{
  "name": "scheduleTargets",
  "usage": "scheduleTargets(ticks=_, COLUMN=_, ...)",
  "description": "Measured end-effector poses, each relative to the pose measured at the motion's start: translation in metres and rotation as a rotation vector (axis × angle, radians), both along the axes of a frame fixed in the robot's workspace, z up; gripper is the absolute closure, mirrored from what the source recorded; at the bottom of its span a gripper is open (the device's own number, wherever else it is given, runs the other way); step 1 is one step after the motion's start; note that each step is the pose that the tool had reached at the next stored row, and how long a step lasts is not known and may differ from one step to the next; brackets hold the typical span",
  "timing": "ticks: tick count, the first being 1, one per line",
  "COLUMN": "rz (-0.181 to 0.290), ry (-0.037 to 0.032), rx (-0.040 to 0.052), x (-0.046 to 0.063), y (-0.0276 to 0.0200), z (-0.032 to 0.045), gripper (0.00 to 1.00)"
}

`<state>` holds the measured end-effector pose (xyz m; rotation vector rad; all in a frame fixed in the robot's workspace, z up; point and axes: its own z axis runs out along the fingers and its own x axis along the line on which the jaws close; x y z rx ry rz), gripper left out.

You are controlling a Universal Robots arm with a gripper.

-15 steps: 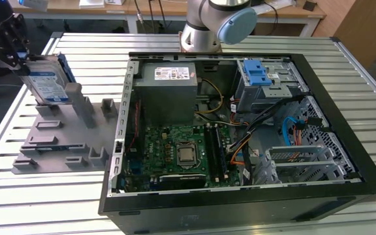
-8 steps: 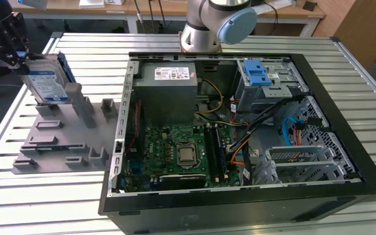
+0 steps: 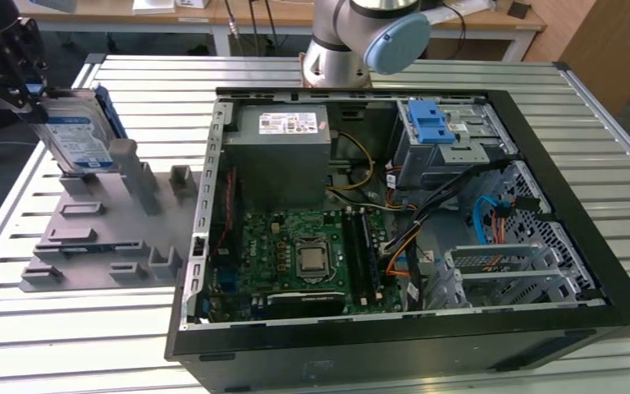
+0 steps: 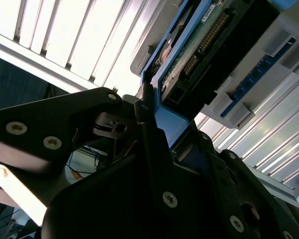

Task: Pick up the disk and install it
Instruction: 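Pick up the disk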

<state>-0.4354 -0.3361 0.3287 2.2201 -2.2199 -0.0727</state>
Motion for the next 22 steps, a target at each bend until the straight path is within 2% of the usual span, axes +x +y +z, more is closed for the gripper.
scheduleTargets(ticks=22, rz=0.000, ry=0.0000, rx=0.0000, x=0.000, y=0.0000, z=0.0108, gripper=0.64)
